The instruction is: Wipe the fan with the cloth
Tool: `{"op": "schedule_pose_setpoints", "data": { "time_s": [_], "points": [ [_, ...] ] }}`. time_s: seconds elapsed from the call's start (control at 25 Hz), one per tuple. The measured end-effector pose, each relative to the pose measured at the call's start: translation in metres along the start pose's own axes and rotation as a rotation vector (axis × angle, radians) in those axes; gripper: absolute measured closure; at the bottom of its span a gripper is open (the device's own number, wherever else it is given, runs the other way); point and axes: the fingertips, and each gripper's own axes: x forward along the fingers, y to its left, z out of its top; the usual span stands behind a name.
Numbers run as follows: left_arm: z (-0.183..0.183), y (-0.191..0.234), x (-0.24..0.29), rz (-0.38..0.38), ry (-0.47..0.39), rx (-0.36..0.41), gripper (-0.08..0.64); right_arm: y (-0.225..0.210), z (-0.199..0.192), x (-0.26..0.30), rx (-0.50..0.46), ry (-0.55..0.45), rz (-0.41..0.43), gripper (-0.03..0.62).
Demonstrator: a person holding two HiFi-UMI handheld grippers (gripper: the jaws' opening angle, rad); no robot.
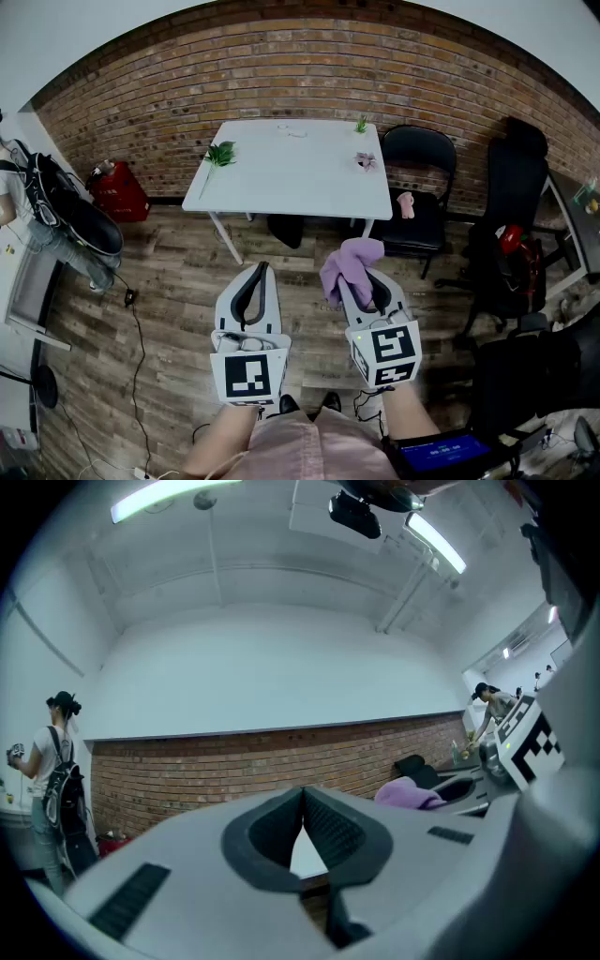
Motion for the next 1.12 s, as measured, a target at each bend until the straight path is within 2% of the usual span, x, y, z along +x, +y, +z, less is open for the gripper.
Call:
{"op": "schedule_pose_setpoints", "data": {
  "time_s": [0.44,0.6,0.8,1.12],
  "points": [
    [-0.001,-0.023,0.002,0.014,0.008,0.017,0.548,-0.019,-0.007,-0.012,0.002,-0.007,0.013,0.472],
    [-0.001,-0.034,0.007,0.033,0.014,0.018,0.548,-0.030,-0.009,-0.014,0.022,-0.011,0.043,0.462],
    [-0.006,-0.046,0.013,0.056,0.024,0.024,0.548,-0.044,-0.014,-0.014,0.002,-0.002,0.065,0.459],
    [-0.027,-0.037,0.048,0.061,0.058,0.026,0.548,-0.063,-0.024,0.024,0.019,0.023,0.066,0.457]
  ]
}}
